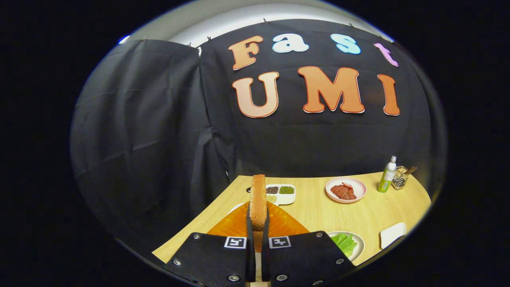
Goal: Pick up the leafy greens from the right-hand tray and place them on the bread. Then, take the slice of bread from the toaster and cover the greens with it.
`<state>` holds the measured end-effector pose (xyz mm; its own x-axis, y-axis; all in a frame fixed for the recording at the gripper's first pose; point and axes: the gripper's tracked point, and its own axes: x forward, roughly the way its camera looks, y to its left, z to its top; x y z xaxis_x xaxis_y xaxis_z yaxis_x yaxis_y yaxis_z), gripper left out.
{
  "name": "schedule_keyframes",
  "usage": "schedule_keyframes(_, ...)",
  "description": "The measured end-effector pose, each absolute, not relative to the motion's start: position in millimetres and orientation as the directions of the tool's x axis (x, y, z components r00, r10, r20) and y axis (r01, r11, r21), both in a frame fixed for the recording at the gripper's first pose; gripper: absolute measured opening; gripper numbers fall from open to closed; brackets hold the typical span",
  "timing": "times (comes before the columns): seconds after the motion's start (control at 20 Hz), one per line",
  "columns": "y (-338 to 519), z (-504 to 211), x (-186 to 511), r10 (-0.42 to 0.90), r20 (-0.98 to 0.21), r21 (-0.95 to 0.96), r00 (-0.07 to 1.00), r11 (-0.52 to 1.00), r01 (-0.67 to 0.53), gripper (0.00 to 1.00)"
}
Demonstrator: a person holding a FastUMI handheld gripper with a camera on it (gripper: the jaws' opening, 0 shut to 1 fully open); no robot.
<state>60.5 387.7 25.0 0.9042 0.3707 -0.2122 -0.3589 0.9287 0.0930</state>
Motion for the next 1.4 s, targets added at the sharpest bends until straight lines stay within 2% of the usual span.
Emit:
schedule_keyframes(0.45,318.3,-29.2,70.4,0.309,-0.274,0.102,0.911,0.951,-0.292,0.06)
schedule_keyframes(0.95,282.7,-87.8,67.3,0.361,-0.330,0.164,0.872,0.932,-0.324,0.06)
schedule_keyframes(1.4,254.1,-131.8,79.8,0.375,-0.385,0.229,0.843,0.924,-0.306,0.06)
